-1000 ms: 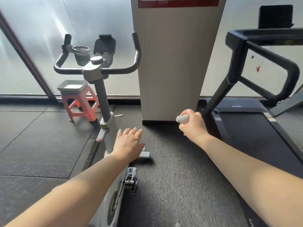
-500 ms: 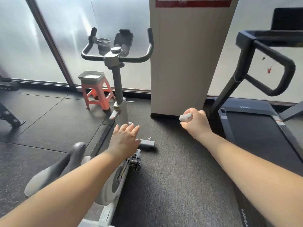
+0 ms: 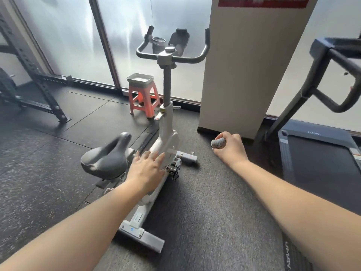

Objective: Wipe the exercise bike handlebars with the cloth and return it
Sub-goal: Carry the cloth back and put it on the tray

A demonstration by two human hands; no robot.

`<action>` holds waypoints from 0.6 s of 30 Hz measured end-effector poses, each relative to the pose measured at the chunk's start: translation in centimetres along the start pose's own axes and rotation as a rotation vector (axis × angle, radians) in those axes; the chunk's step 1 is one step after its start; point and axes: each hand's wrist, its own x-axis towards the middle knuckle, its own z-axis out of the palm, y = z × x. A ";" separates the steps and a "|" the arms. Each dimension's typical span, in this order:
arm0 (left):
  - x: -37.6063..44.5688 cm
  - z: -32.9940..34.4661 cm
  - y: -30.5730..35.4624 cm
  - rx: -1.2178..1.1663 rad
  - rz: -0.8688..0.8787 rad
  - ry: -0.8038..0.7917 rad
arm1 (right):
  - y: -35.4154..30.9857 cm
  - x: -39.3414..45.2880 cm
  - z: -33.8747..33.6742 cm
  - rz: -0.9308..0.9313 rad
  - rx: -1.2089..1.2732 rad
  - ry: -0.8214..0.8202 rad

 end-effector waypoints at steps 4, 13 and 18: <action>-3.8 -1.3 -2.2 0.054 -0.034 0.064 | -2.7 -3.3 1.4 -0.063 -0.007 -0.029; -14.9 -3.5 -10.9 0.084 -0.180 0.052 | -11.8 -12.3 7.7 -0.129 -0.041 -0.096; -22.5 -3.3 -17.2 0.128 -0.241 0.035 | -16.9 -18.2 13.1 -0.193 -0.062 -0.164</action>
